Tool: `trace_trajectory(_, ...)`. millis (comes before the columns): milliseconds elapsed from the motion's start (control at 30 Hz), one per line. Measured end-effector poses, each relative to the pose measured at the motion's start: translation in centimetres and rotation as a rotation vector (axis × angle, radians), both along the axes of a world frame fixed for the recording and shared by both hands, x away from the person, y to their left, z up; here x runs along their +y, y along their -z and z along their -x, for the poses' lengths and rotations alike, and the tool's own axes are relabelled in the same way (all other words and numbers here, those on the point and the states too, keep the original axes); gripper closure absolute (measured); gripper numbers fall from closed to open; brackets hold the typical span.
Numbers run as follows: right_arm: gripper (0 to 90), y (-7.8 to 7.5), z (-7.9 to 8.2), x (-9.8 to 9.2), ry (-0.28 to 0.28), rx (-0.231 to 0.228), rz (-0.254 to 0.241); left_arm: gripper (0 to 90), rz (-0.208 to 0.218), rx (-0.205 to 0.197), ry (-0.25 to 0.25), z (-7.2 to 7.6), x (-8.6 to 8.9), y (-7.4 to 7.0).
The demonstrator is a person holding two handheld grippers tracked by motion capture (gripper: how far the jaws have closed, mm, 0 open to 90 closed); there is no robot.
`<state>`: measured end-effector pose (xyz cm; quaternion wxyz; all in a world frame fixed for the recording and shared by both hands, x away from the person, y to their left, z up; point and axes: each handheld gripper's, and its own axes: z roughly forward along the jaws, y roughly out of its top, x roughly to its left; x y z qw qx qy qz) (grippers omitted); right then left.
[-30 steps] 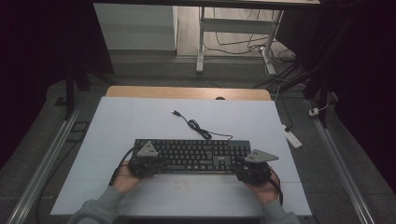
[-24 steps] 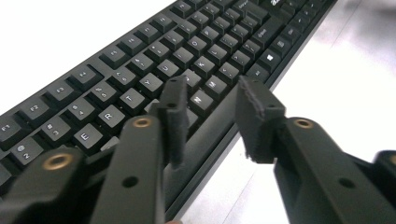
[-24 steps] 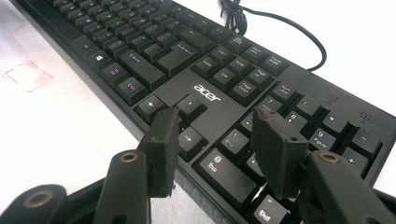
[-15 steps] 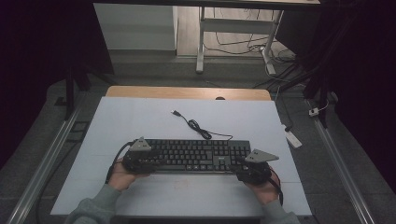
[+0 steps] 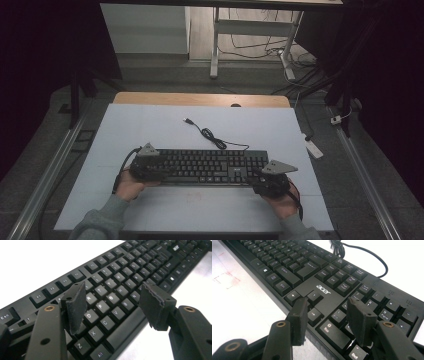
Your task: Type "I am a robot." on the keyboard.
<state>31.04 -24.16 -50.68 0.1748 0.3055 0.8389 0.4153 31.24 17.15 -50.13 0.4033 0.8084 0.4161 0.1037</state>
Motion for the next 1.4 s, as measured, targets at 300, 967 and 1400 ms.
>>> trace_trajectory(300,51.7,0.1,0.0,0.0,0.001,0.001,0.008,38.5,-0.022,-0.003,-0.057,-1.1,0.1,0.1)
trace_trajectory(967,51.7,0.1,0.0,0.1,0.001,0.000,0.007,88.8,-0.043,0.000,-0.019,-2.7,-0.2,1.3)
trace_trajectory(1400,51.6,0.1,0.0,0.1,0.000,0.000,0.007,89.0,-0.088,0.012,-0.012,-3.1,-0.7,2.0)
